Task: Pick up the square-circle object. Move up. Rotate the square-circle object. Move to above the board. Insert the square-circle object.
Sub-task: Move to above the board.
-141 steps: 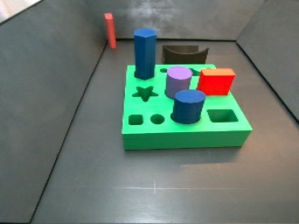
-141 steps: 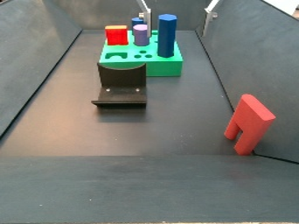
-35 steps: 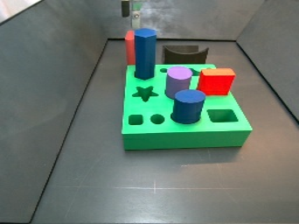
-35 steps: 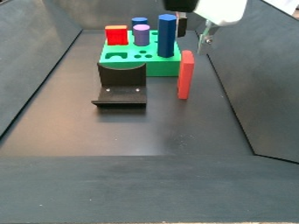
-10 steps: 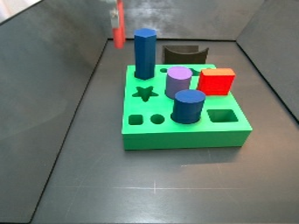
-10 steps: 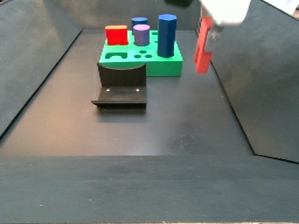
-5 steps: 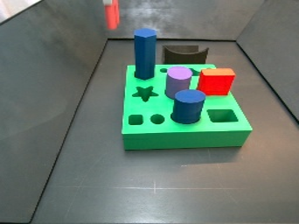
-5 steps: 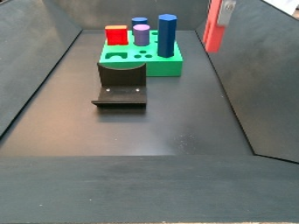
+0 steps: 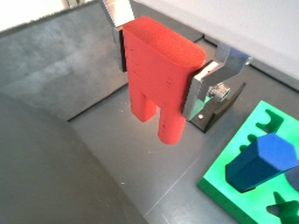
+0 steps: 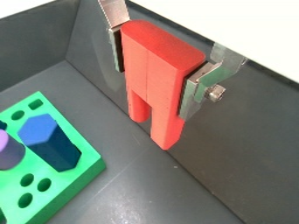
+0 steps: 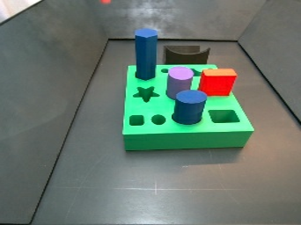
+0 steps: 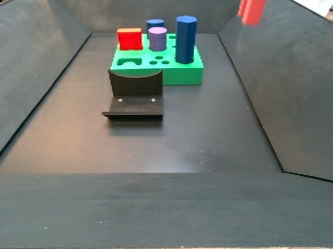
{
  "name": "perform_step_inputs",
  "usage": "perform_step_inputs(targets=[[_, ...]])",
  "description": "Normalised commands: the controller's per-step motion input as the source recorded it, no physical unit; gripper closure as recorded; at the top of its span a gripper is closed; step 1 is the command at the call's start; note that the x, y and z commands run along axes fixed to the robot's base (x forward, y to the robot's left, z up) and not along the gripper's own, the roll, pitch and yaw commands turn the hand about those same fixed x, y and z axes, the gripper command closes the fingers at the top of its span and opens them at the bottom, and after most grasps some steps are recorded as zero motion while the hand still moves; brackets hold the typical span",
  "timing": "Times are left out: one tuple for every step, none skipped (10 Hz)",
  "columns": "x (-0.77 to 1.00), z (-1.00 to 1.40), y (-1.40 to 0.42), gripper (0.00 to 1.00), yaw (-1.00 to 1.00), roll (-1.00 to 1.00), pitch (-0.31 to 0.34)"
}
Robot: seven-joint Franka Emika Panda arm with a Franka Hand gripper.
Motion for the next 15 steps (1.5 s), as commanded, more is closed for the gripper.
perform_step_inputs(targets=[[-0.02, 0.58, 0.02, 1.0, -0.05, -0.19, 0.049], [-0.01, 0.42, 0.01, 1.0, -0.05, -0.18, 0.052], [0.0, 0.26, 0.01, 1.0, -0.06, -0.18, 0.054], [0.48, 0.09, -1.0, 1.0, 1.0, 0.04, 0.056], [0.49, 0.07, -1.0, 1.0, 1.0, 0.04, 0.057], [0.5, 0.07, -1.0, 1.0, 1.0, 0.06, 0.065], [0.53, 0.07, -1.0, 1.0, 1.0, 0.05, 0.07], [0.53, 0.07, -1.0, 1.0, 1.0, 0.05, 0.073], [0.53, 0.07, -1.0, 1.0, 1.0, 0.05, 0.077], [0.56, 0.07, -1.0, 1.0, 1.0, 0.05, 0.084], [0.58, 0.06, -1.0, 1.0, 1.0, 0.05, 0.091], [0.62, 0.06, -1.0, 1.0, 1.0, 0.06, 0.1], [0.57, 0.05, -0.85, 1.0, 1.0, 0.06, 0.11], [0.41, 0.03, -0.57, 1.0, 1.0, 0.07, 0.121], [0.23, 0.03, -0.29, 1.0, 1.0, 0.07, 0.135]])
